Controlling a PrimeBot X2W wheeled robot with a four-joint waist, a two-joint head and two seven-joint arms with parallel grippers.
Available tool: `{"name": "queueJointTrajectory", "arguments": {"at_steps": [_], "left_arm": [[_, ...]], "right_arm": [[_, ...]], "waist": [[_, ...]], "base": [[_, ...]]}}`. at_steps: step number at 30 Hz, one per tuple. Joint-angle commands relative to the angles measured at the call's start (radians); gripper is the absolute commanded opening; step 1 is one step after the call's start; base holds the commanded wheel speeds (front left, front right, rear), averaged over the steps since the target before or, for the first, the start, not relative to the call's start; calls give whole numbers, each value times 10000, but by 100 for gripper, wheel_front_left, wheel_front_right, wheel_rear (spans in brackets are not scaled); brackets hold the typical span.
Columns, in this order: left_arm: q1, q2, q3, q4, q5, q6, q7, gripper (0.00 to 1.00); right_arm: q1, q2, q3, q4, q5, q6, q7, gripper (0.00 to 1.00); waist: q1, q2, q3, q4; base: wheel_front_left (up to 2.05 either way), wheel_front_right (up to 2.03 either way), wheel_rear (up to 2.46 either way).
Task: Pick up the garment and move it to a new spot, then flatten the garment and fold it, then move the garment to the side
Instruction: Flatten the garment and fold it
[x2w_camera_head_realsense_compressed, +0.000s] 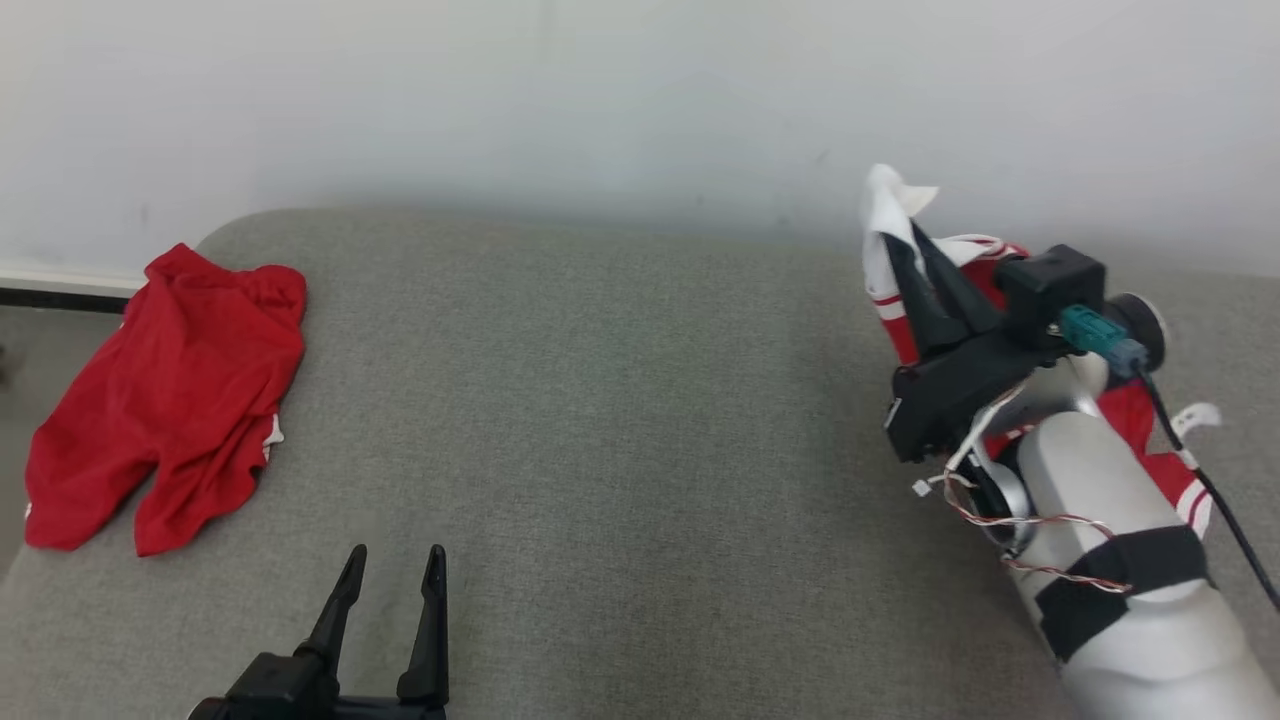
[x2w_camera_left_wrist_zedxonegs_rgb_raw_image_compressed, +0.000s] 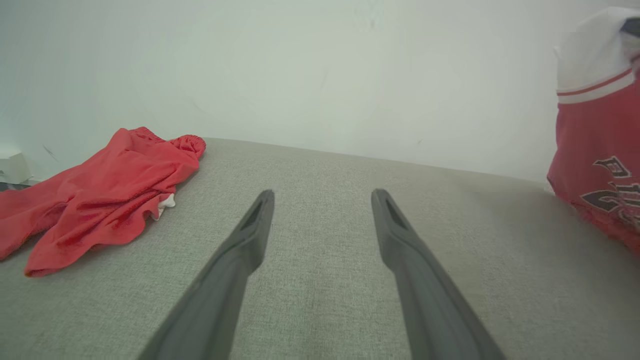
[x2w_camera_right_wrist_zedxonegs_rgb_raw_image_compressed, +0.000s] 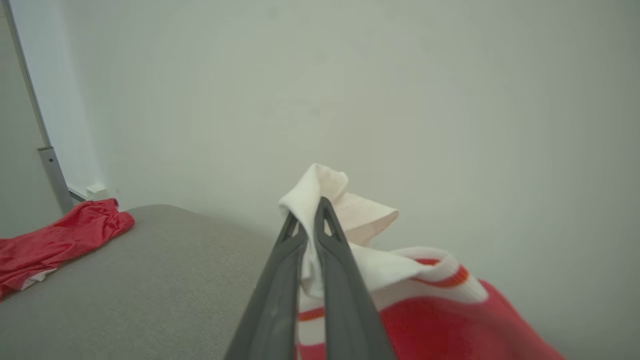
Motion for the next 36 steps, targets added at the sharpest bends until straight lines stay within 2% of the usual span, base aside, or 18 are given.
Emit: {"name": "queueJointTrajectory", "arguments": {"at_steps": [1, 8, 14, 15, 16, 17, 21, 25, 27, 34, 36], "left_arm": [[-132, -19, -29, 44, -43, 17, -32, 100], [-410, -39, -312, 240, -178, 17, -34, 100], [-664, -51, -536, 361, -278, 16, -33, 100], [-698, -54, -558, 381, -297, 16, -33, 100], [-731, -55, -581, 401, -317, 16, -33, 100], [-756, -54, -602, 417, -320, 16, -33, 100], [-714, -54, -527, 456, -317, 16, -32, 100], [-580, -52, -387, 442, -221, 17, -33, 100], [-519, -54, -329, 406, -174, 16, -33, 100], [-247, -38, -98, 213, 24, 21, -33, 100], [-214, -22, -9, 150, 55, 24, -33, 100]], "right_arm": [[-312, 229, 150, 369, 52, -26, -123, 0], [-1819, 1272, 691, 2745, 34, -26, -794, 0], [-2628, 1586, 1243, 4380, 286, -26, -1321, 0], [-2700, 1605, 1327, 4583, 344, -26, -1398, 11], [-2757, 1616, 1399, 4769, 427, -26, -1475, 39], [-2748, 1624, 1521, 4908, 575, -26, -1509, 100], [-2674, 1604, 2106, 5269, 923, -26, -1672, 100], [-2507, 1587, 2105, 5469, 1217, -26, -1802, 100], [-2342, 1338, 2057, 5371, 1310, -26, -1861, 100], [-894, 23, 1045, 3250, 1224, -26, -1844, 100], [-587, -129, 845, 2871, 1170, -26, -1844, 100]], "waist": [[0, 0, 228, 365], [0, 0, 567, 946], [0, 0, 805, 1328], [0, 0, 829, 1362], [0, 0, 843, 1387], [0, 0, 840, 1414], [0, 0, 749, 1284], [0, 0, 570, 941], [0, 0, 458, 745], [0, 0, 103, 76], [0, 0, 54, -33]], "base": [[0, 0, 0], [0, 0, 0], [0, 0, 0], [0, 0, 0], [0, 0, 0], [0, 0, 0], [0, 0, 0], [0, 0, 0], [0, 0, 0], [0, 0, 0], [0, 0, 0]]}}
